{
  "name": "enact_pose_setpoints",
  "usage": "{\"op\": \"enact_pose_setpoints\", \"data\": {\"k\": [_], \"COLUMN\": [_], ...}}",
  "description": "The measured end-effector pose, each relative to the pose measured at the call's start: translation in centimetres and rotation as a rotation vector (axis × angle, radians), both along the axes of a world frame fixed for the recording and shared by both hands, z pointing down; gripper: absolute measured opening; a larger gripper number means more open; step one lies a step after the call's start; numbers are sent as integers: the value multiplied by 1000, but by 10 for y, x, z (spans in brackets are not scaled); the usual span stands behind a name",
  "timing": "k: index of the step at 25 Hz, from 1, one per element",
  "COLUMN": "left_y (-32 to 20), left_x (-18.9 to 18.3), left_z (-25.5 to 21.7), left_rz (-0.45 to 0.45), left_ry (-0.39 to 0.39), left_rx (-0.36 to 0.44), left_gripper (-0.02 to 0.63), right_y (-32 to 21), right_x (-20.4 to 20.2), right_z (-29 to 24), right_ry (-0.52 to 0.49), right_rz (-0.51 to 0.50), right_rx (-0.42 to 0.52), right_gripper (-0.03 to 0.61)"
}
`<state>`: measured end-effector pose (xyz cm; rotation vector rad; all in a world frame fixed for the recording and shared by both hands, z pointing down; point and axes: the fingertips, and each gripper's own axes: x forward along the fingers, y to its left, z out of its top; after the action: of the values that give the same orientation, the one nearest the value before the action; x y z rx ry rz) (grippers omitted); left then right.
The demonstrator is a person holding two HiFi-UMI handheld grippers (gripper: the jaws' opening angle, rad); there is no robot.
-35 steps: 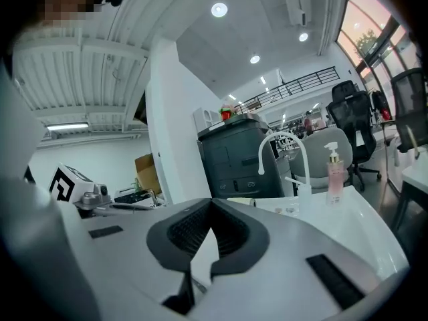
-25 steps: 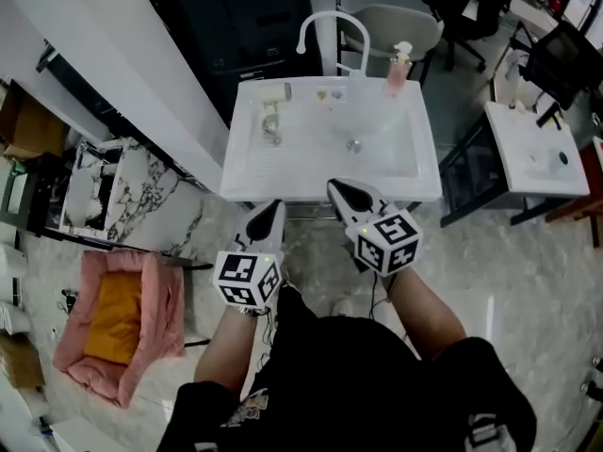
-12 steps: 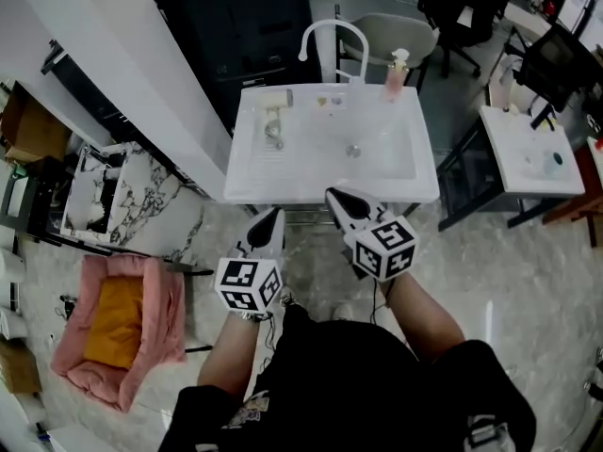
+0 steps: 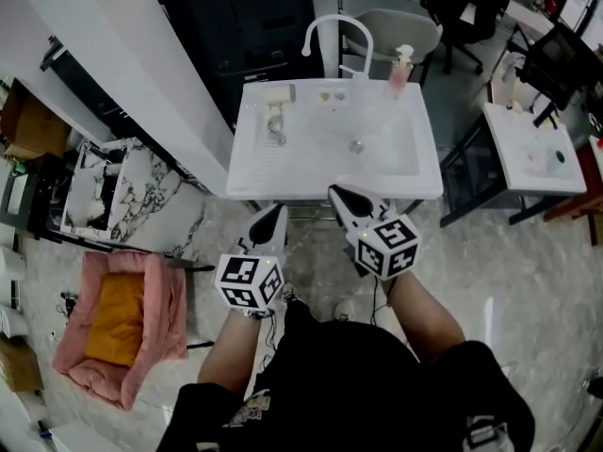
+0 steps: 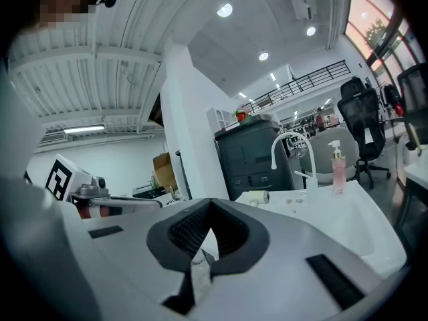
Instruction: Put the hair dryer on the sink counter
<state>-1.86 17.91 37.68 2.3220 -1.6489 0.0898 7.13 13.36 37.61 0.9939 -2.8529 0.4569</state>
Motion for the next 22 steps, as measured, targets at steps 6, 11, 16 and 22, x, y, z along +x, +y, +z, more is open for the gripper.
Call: {"op": "enact_pose_setpoints", "data": {"k": [6,11,16,22], "left_y": [2,6,8,10], "left_x": [5,9,15,23], "left_z": [-1,-1,-7,-8], "left_rz": [-4,-11,-15,-19], "left_ry": [2,2,1,1], "left_rx": [0,3,10,14], "left_gripper": [3,3,3,3], "right_y": [1,4,8,9], "right_x": [7,12,19,27], "right_z": [-2,-3,-8,-8], "right_ry": [-1,-3,-5,-3], "right_rz": [2,-1,-6,-8], "right_rx": [0,6,8,14], "right_gripper": [-3,-3,-3,-3]}}
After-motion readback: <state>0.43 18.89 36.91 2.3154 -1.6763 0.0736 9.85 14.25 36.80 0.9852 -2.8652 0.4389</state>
